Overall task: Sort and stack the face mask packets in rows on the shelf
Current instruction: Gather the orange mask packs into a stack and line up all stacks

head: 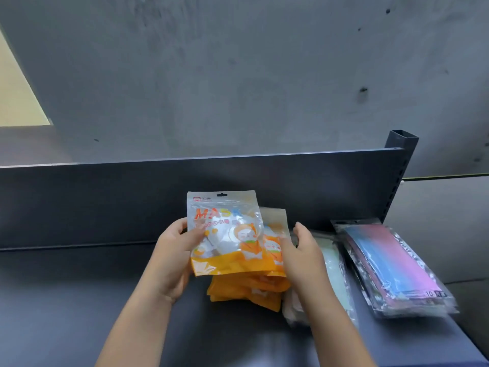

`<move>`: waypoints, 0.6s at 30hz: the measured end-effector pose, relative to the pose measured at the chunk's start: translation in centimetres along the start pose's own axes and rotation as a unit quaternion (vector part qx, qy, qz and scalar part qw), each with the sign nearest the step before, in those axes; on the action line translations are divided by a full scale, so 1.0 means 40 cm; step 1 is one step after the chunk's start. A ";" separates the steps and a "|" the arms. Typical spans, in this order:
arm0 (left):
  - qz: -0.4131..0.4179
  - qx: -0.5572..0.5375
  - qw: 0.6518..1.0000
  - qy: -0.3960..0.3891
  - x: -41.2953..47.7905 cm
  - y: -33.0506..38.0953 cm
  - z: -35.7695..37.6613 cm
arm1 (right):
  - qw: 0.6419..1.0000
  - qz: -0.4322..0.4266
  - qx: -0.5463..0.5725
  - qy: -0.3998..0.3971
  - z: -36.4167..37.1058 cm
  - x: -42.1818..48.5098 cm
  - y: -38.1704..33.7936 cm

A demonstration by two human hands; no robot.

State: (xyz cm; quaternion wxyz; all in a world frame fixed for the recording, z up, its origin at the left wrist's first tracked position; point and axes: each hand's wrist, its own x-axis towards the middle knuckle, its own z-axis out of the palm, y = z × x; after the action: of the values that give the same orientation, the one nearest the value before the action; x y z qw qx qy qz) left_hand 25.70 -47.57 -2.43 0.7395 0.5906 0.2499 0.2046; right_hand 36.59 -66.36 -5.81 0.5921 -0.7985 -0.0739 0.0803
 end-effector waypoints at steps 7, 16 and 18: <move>0.035 0.023 0.997 -0.060 0.029 -0.005 0.096 | 0.993 0.028 0.105 0.046 -0.030 0.013 0.009; 0.131 0.207 0.968 0.053 0.080 -0.075 0.091 | 0.991 0.048 0.126 -0.012 -0.041 0.036 0.026; 0.107 0.192 0.974 0.054 0.089 -0.086 0.079 | 0.990 0.054 0.127 -0.037 -0.038 0.039 0.022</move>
State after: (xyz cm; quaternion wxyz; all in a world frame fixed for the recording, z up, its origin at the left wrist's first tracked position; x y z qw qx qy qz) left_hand 30.49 -48.64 -5.70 0.5717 0.7326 0.2599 0.2625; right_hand 38.48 -67.72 -6.29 0.6803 -0.7160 -0.0421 0.1507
